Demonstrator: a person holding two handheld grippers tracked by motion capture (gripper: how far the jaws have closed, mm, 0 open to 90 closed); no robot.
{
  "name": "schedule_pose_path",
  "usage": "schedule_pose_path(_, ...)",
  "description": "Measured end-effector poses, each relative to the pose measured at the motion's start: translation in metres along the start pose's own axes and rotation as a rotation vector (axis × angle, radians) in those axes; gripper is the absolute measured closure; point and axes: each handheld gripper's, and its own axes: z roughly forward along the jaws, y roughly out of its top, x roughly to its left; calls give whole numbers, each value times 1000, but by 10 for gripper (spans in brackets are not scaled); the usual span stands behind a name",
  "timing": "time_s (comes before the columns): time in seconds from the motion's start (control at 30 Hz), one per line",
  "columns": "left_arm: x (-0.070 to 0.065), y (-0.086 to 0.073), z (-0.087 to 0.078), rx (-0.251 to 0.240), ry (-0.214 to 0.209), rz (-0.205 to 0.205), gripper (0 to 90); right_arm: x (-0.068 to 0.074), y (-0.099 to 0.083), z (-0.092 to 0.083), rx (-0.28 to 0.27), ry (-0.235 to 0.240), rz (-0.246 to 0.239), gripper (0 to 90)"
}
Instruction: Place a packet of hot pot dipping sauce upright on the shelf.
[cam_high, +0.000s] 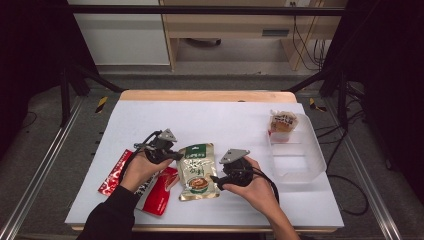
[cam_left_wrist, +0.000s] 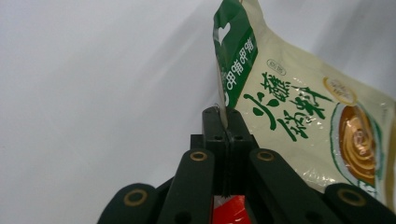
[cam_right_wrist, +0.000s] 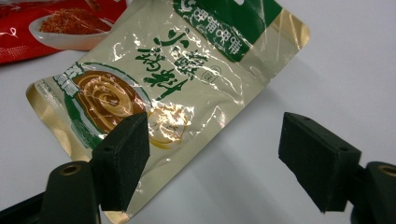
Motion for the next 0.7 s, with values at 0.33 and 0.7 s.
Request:
schedule_pose_path(0.33,-10,15,-33,-49,-1,60,900,-8,13,-12,4,1,-8,251)
schedule_pose_path(0.7,-15,21,-51,-72,-30,103,900,-9,31,-24,19,20,-49,227)
